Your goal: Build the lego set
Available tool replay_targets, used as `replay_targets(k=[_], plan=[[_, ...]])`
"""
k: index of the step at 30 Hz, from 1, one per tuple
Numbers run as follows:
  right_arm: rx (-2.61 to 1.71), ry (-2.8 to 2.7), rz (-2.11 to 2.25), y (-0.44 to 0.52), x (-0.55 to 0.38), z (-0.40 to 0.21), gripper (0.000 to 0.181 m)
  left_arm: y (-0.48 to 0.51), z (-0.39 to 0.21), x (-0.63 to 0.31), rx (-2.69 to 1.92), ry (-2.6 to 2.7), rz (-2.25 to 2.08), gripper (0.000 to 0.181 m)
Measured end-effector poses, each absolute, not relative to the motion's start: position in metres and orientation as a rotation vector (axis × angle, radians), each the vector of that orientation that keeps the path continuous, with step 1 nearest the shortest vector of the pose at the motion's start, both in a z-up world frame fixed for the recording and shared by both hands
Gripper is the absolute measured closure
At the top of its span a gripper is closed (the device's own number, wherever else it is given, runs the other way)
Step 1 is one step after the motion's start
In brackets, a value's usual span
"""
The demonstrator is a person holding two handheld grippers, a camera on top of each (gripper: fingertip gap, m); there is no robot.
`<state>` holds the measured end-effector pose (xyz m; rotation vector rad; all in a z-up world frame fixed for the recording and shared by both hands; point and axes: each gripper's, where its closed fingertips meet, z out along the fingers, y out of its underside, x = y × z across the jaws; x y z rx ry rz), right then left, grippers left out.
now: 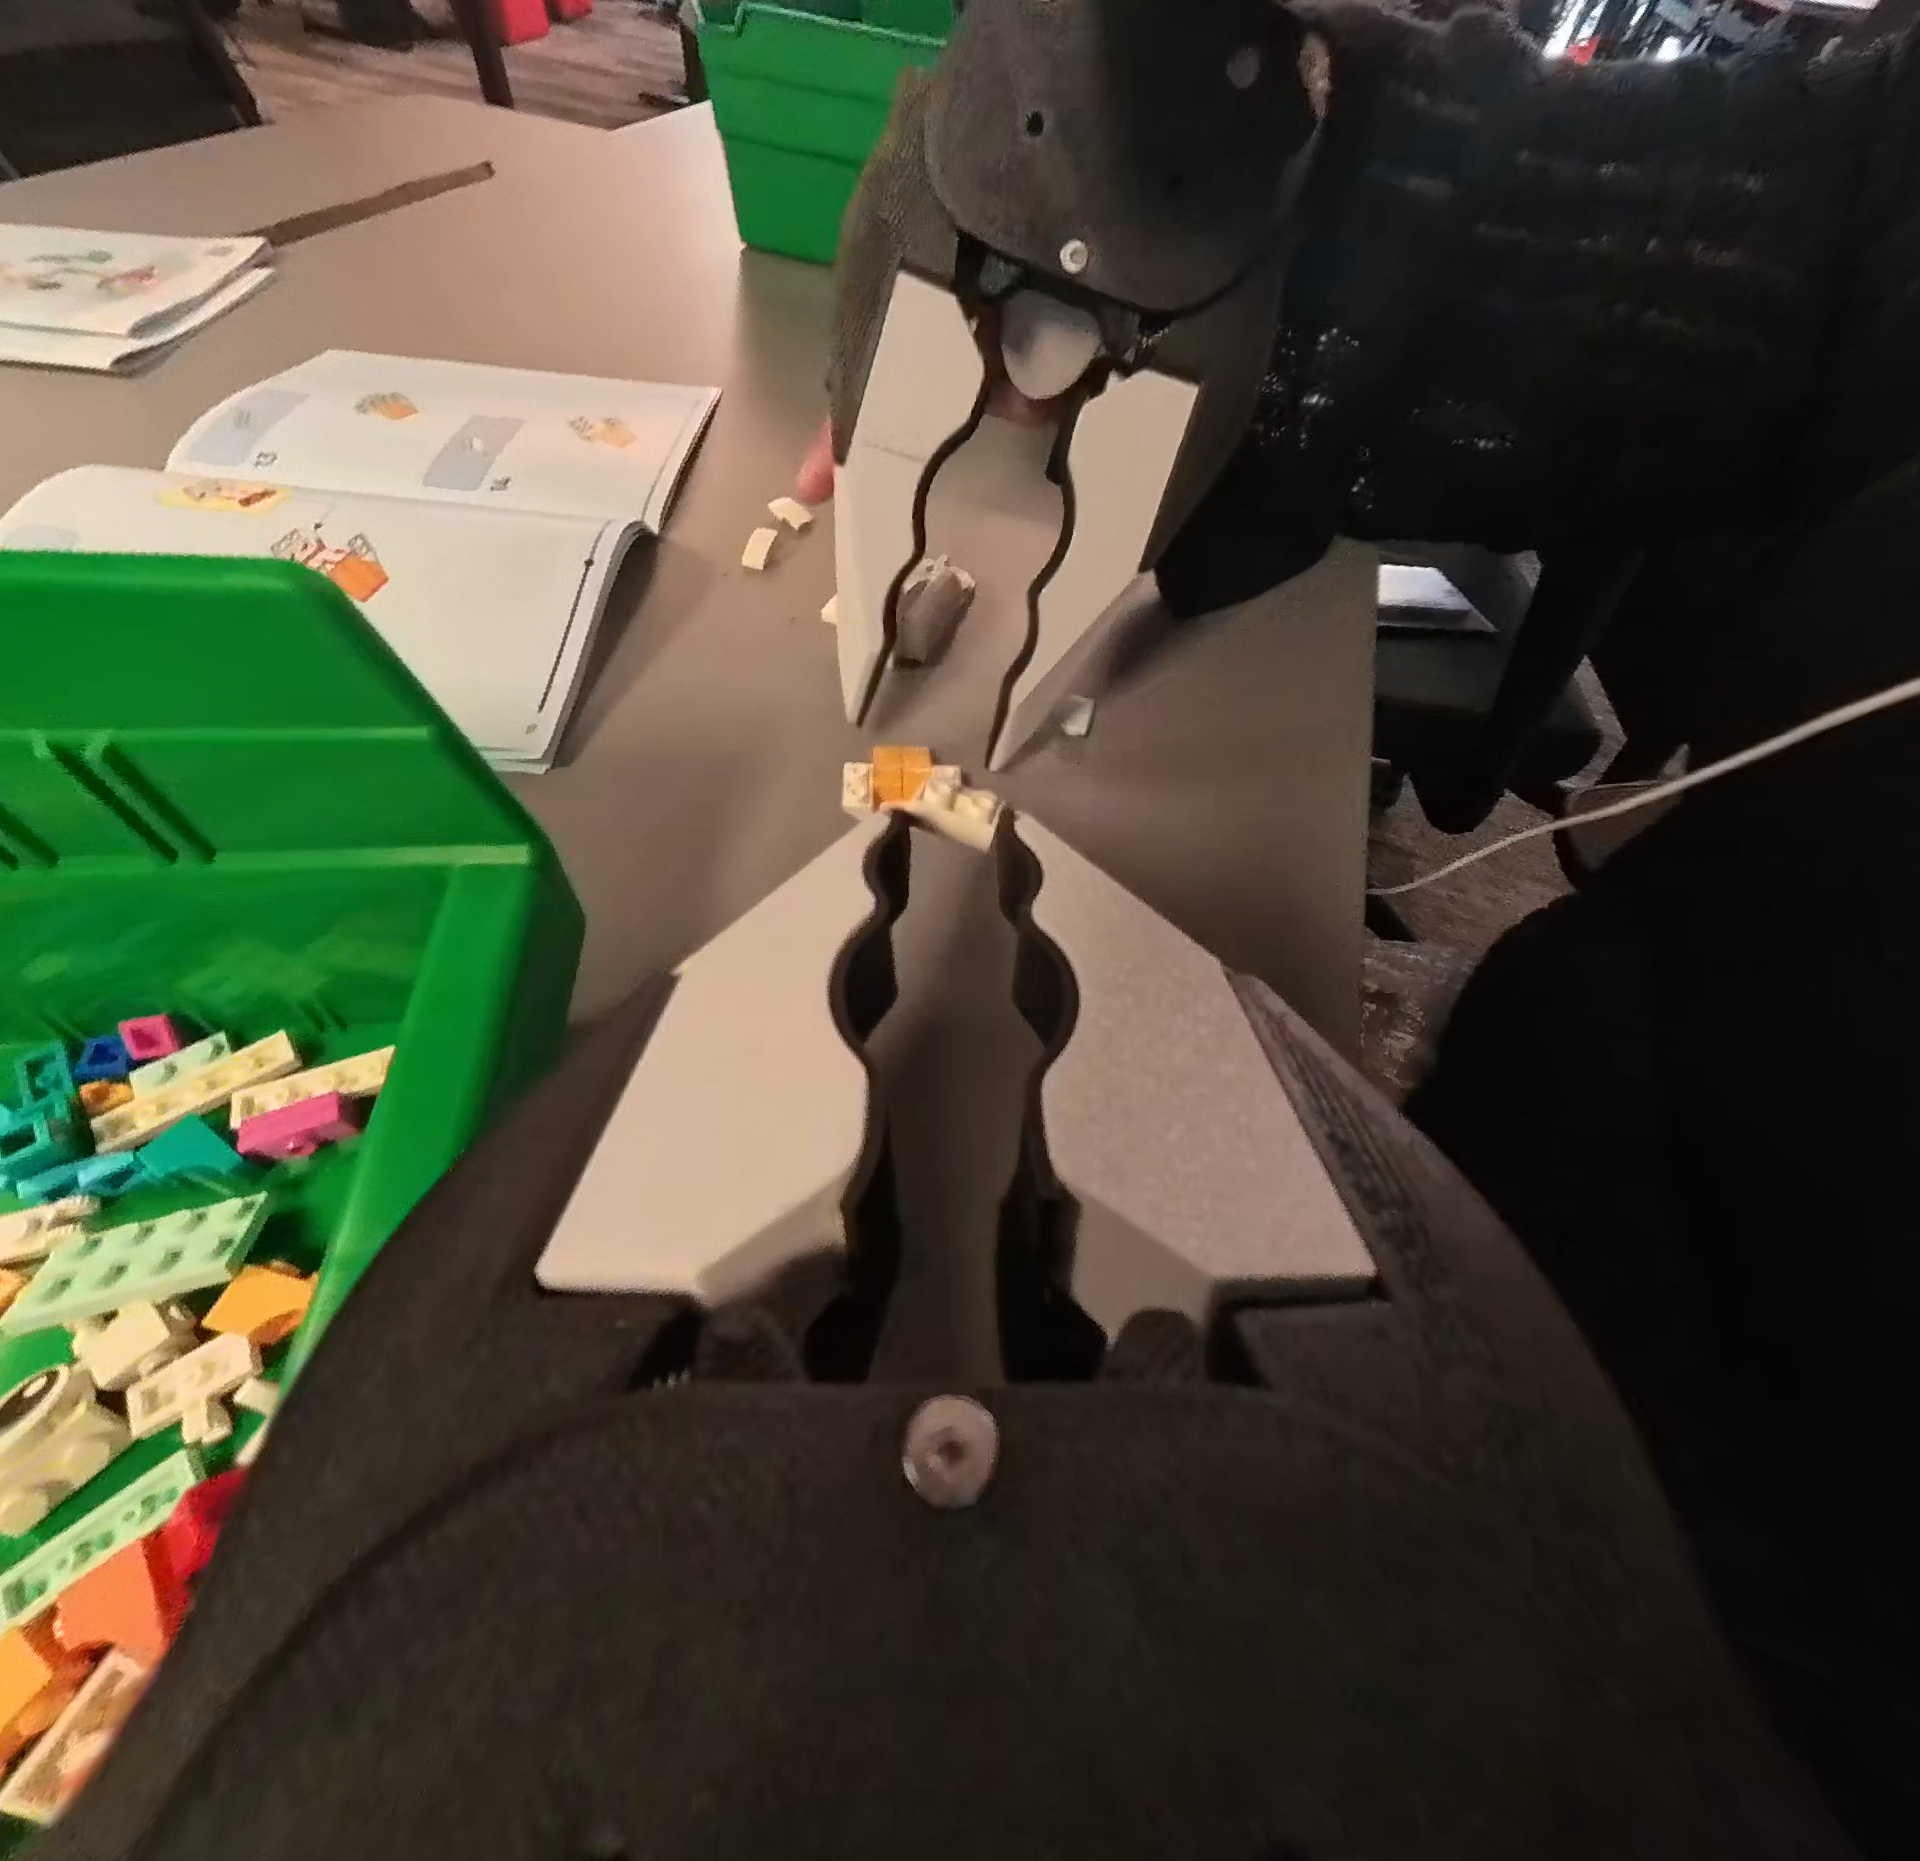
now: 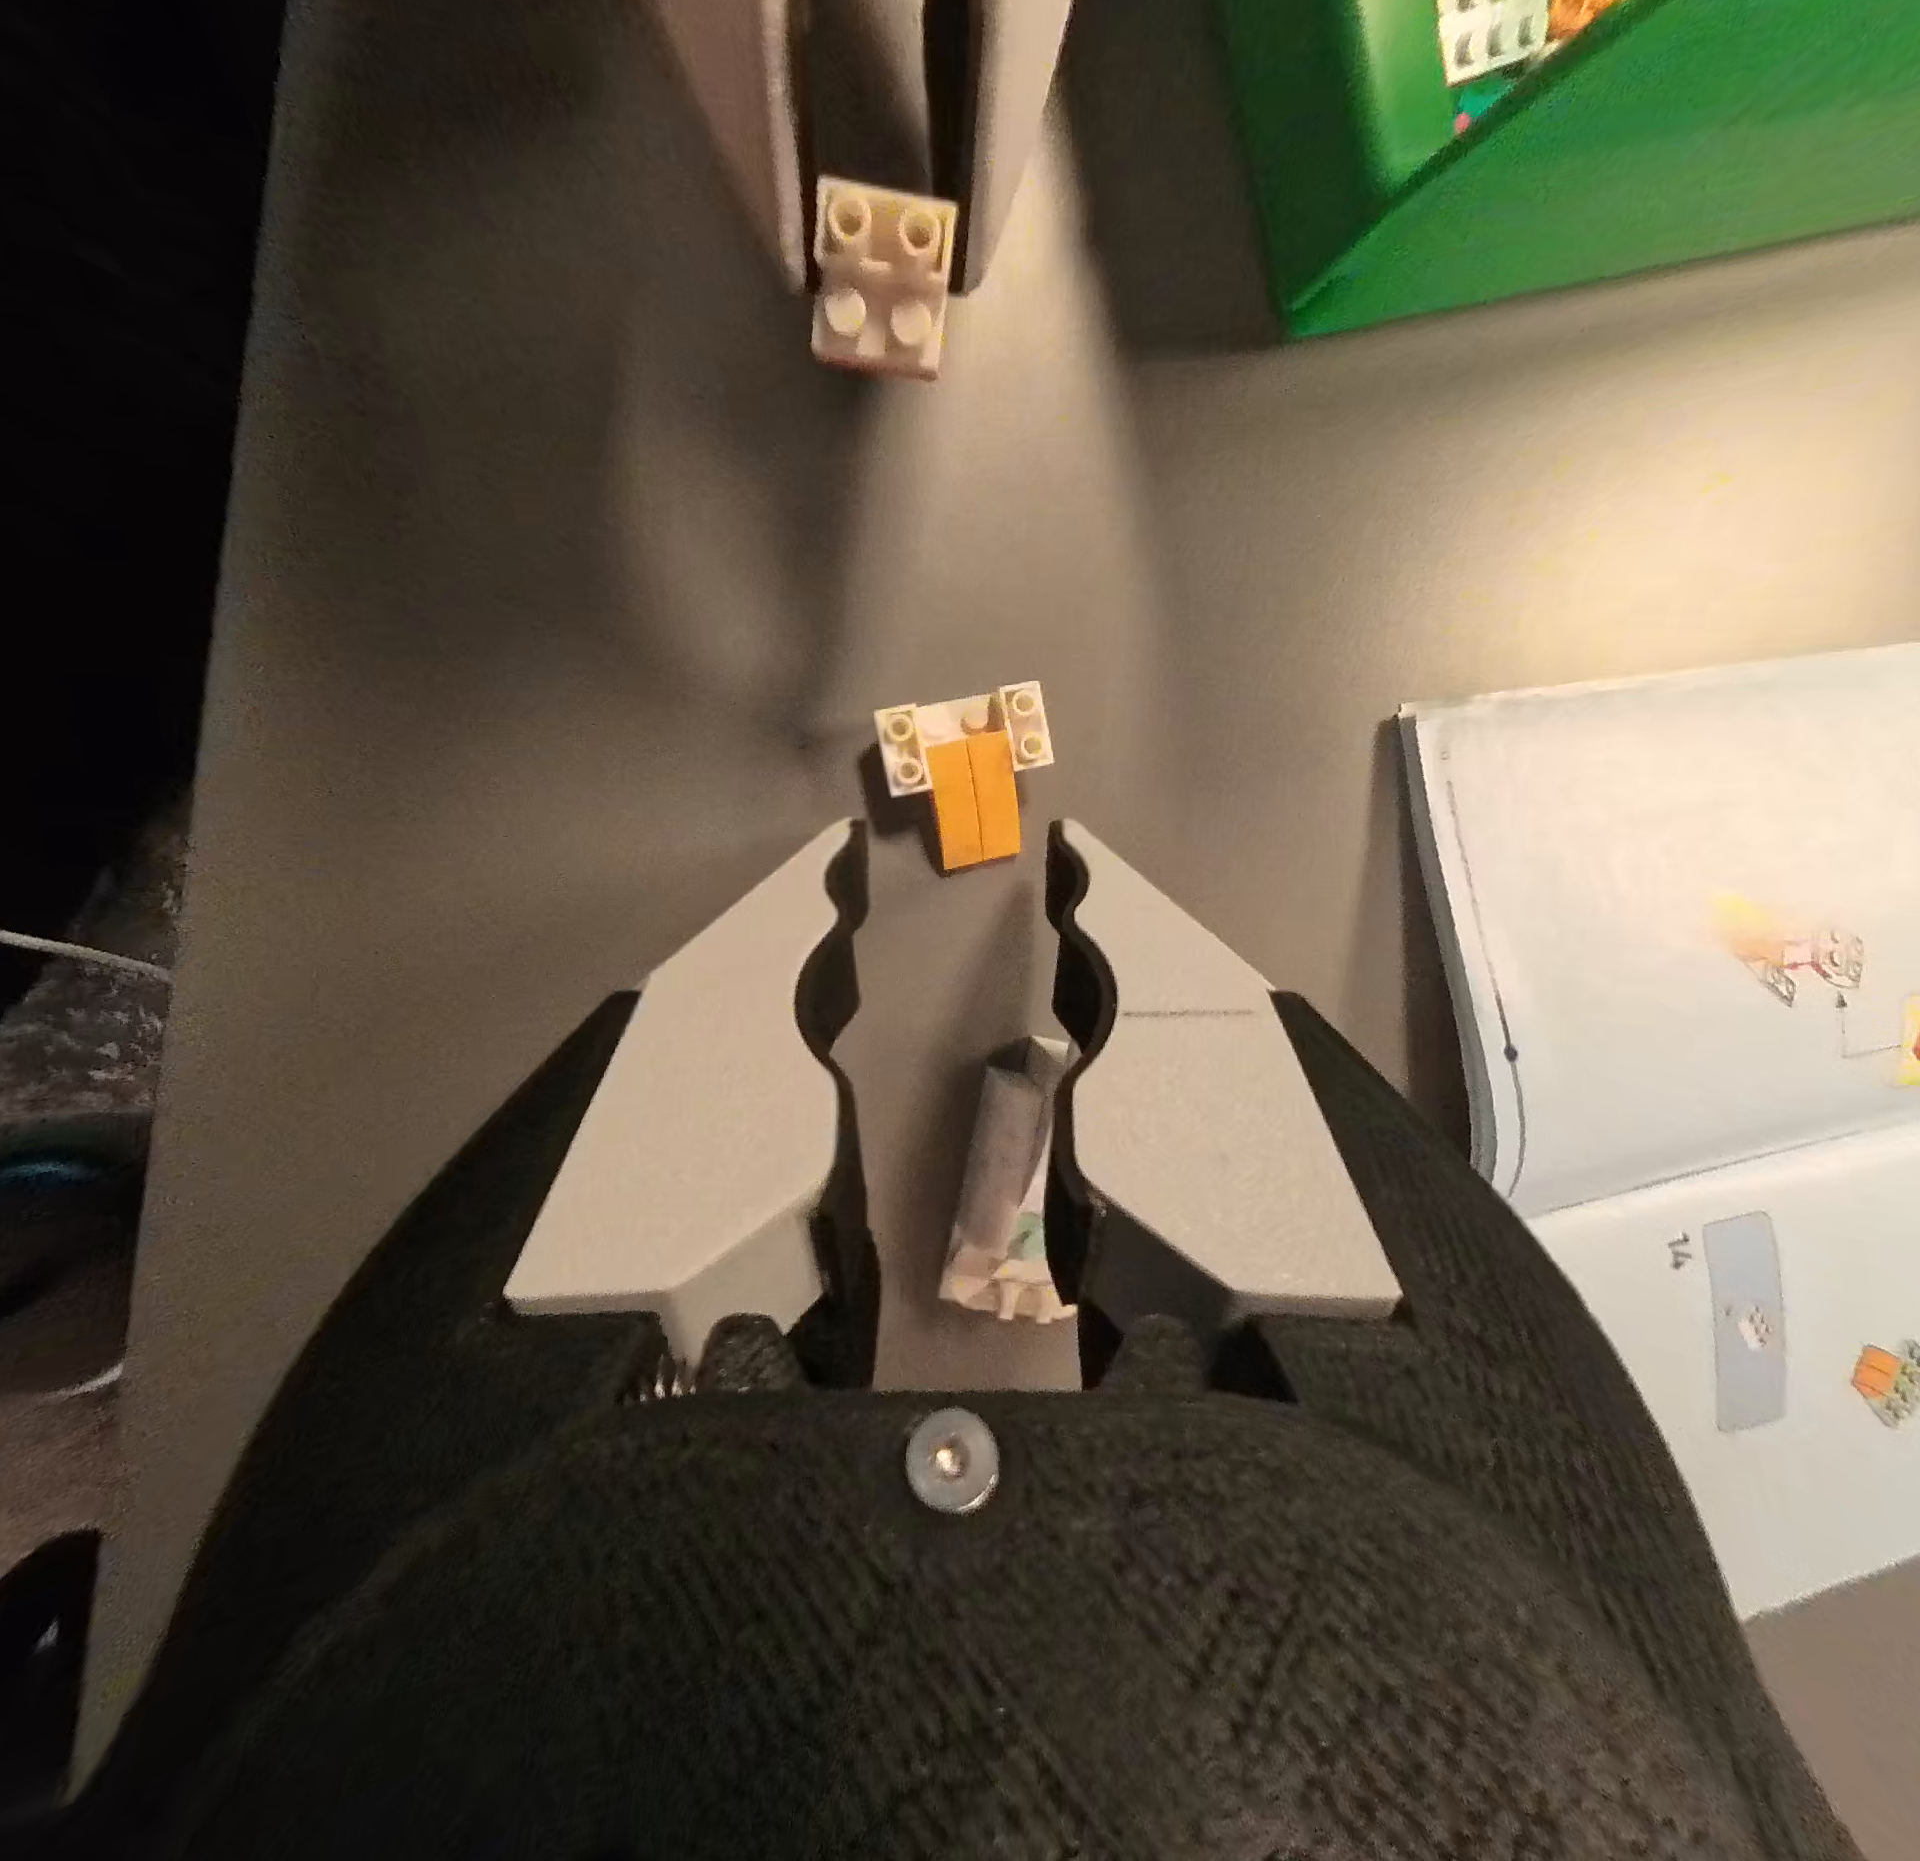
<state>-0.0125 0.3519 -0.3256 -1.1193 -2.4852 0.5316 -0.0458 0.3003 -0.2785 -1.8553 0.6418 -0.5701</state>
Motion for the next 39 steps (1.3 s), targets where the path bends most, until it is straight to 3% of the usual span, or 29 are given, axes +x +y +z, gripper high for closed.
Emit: replay_targets(k=[1,8,23,39], plan=[[-1.116,-2.491,0.534,0.353,-0.014,-0.326,0.152,0.301,-0.279,-0.046,-1.863,0.628,-0.577,0.165],[-1.108,-2.524,0.581,0.356,-0.02,-0.331,0.163,0.302,-0.276,-0.045,-1.862,0.574,-0.647,0.165],[-1.089,-2.471,0.608,0.343,-0.025,-0.328,0.167,0.302,-0.279,-0.045,-1.875,0.589,-0.645,0.165],[-1.341,-2.058,1.092,0.322,-0.037,-0.29,0.168,0.316,-0.274,-0.05,-1.882,0.55,-0.656,0.165]])
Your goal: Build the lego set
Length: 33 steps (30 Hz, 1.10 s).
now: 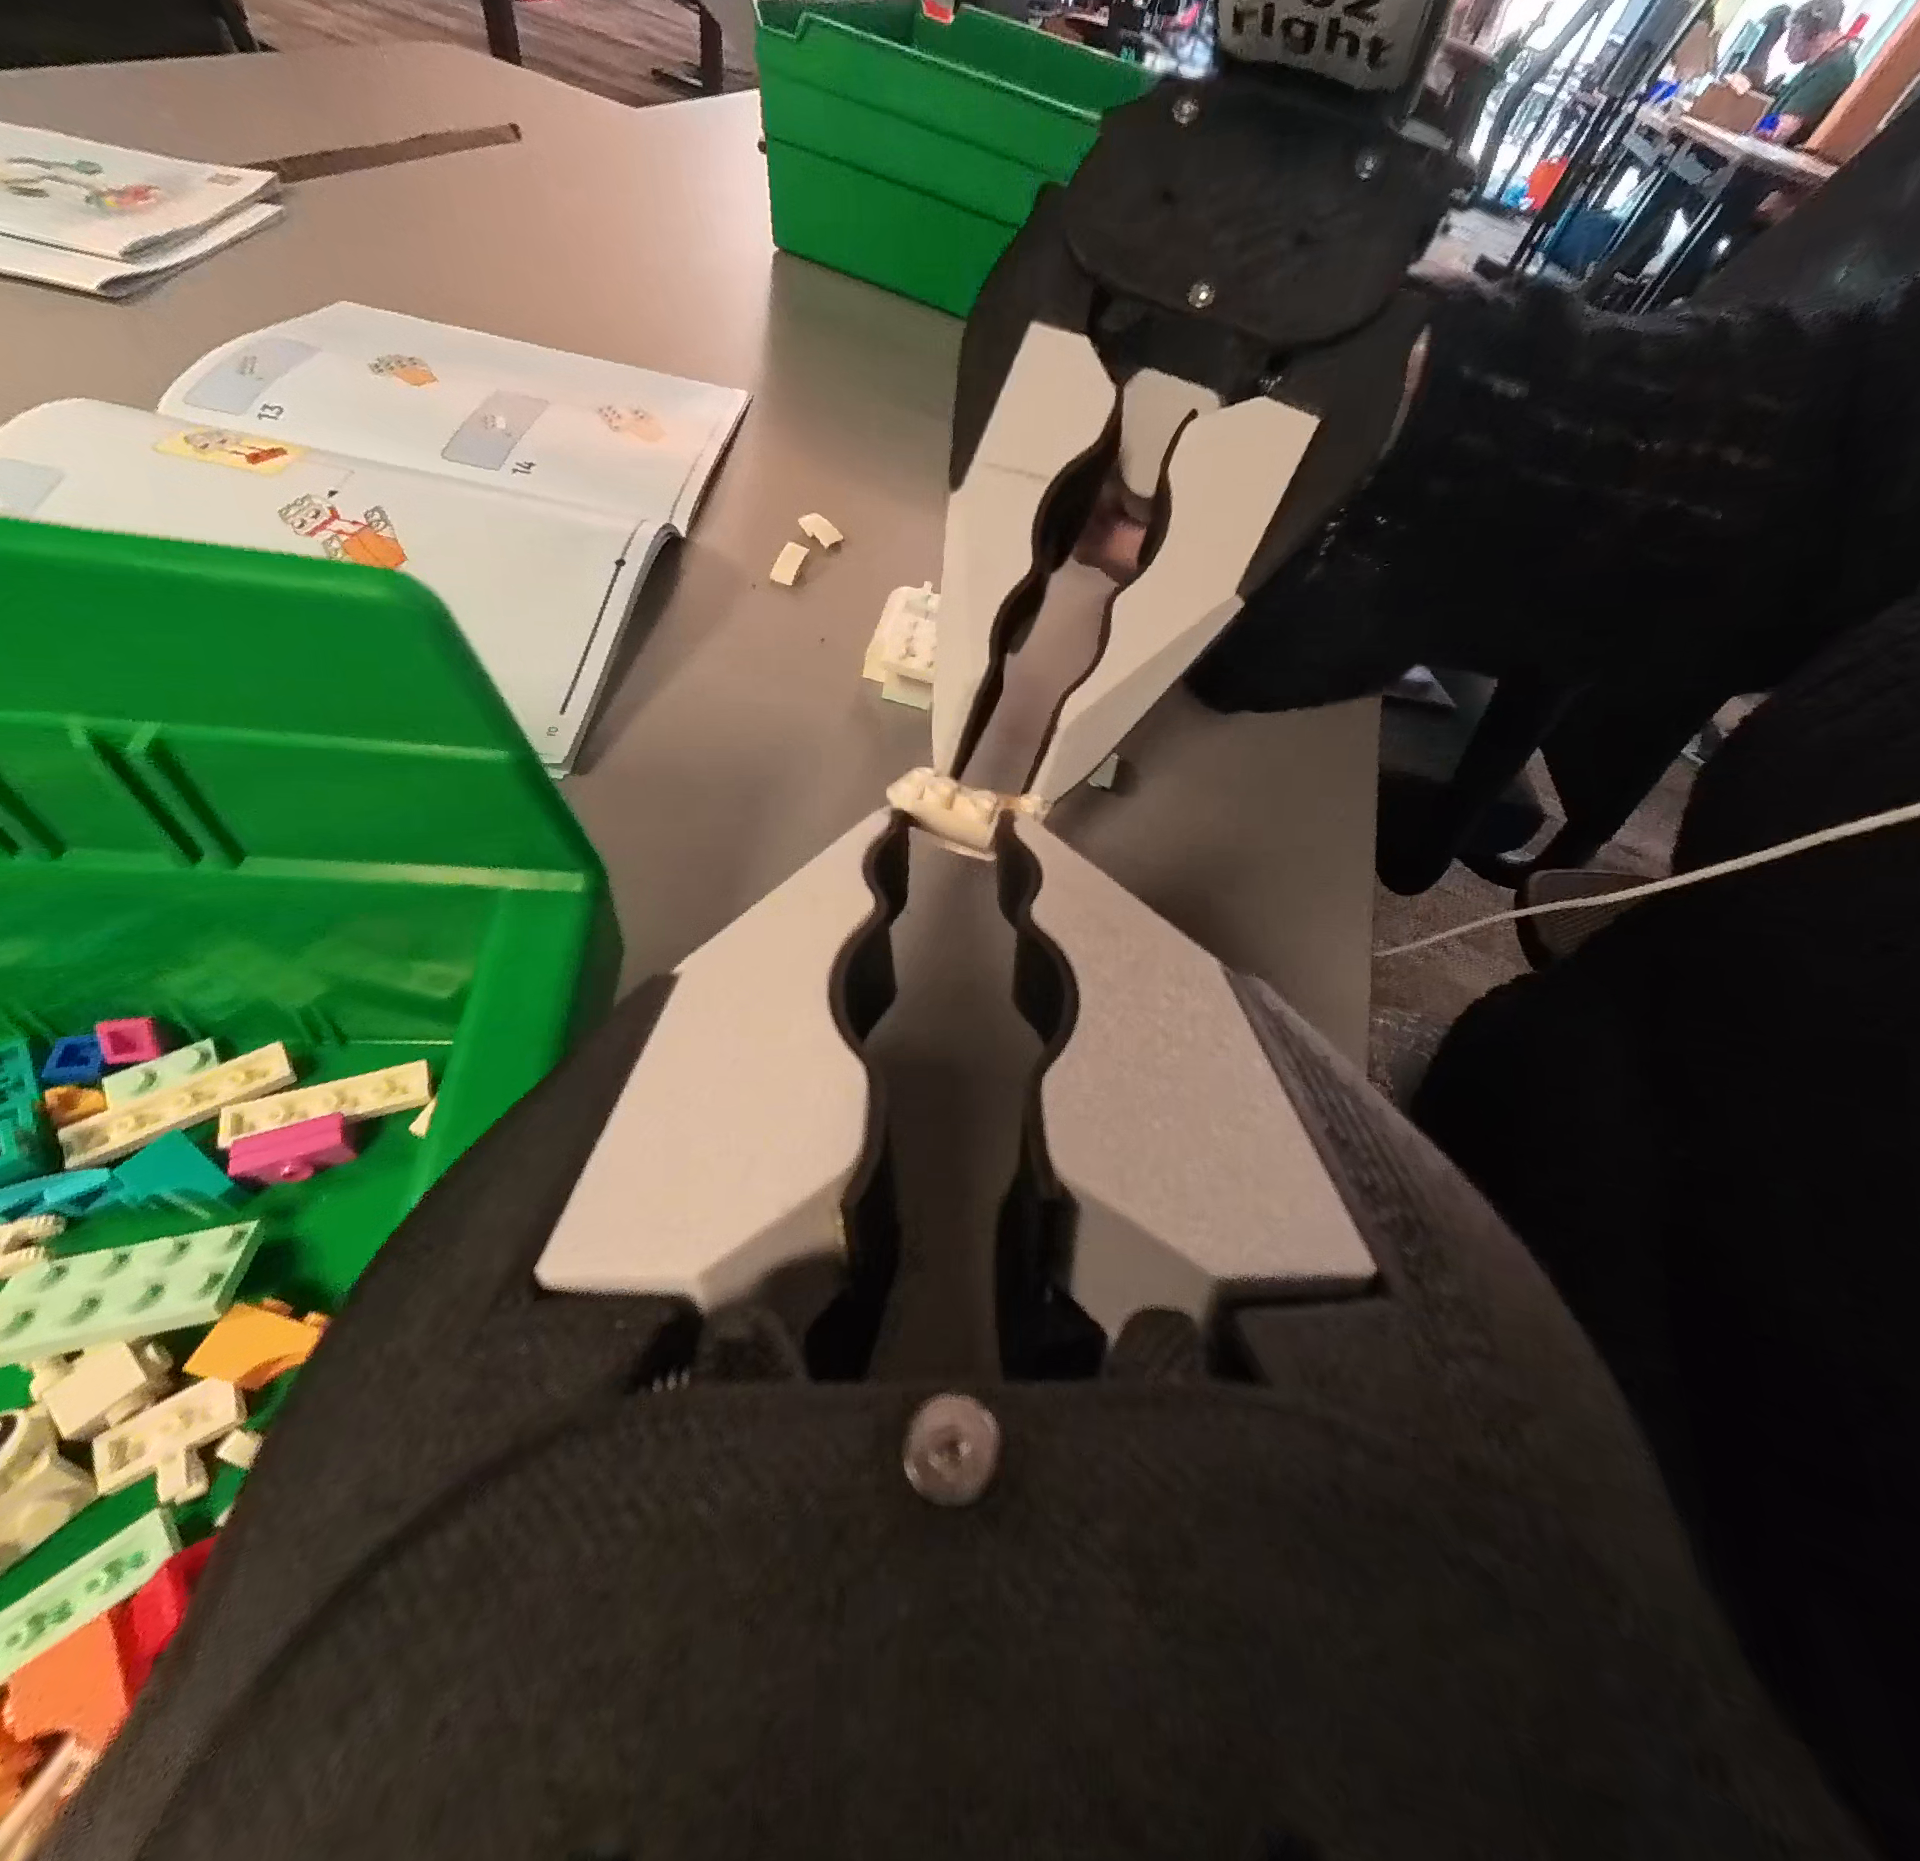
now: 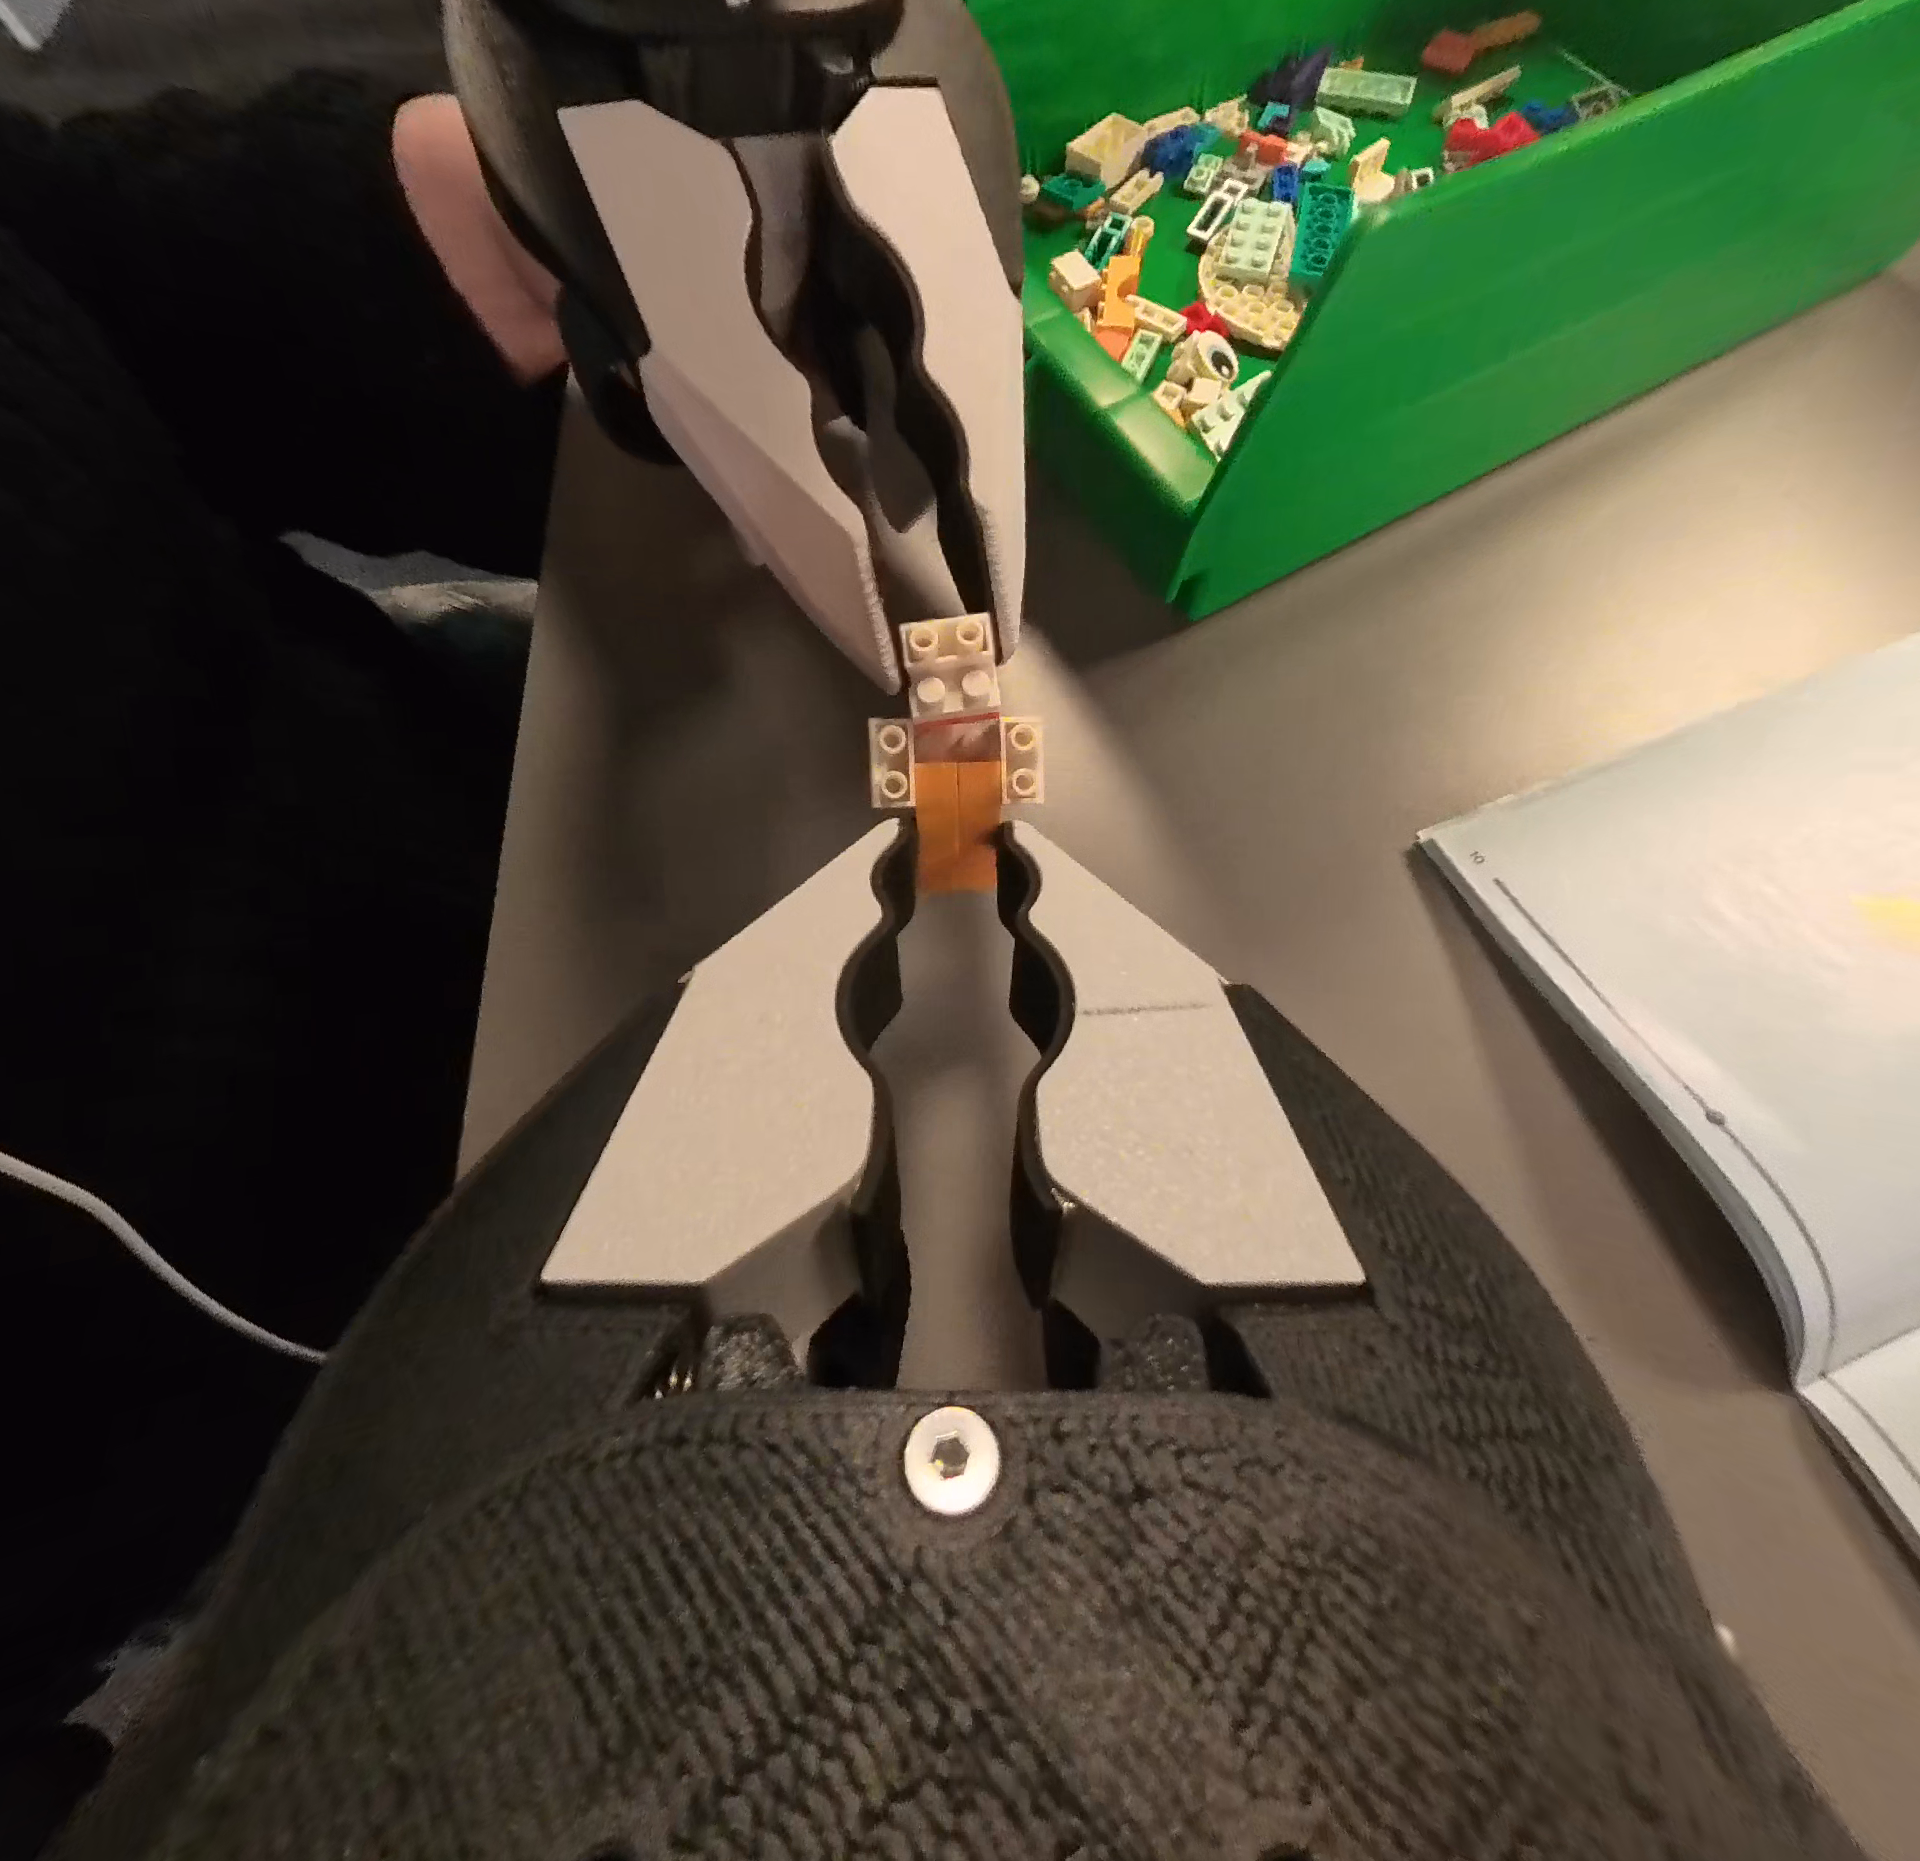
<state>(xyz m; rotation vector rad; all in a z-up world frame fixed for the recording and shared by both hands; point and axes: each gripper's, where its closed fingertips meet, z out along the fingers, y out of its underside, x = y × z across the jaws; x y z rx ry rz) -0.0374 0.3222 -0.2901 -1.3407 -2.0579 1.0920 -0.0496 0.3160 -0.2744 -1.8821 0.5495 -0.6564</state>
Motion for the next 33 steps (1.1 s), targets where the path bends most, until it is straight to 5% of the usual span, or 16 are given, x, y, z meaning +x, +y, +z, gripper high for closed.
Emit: replay_targets(k=[33], plan=[[-1.272,-1.935,1.158,0.318,-0.038,-0.293,0.168,0.312,-0.279,-0.043,-1.932,0.607,-0.69,0.168]])
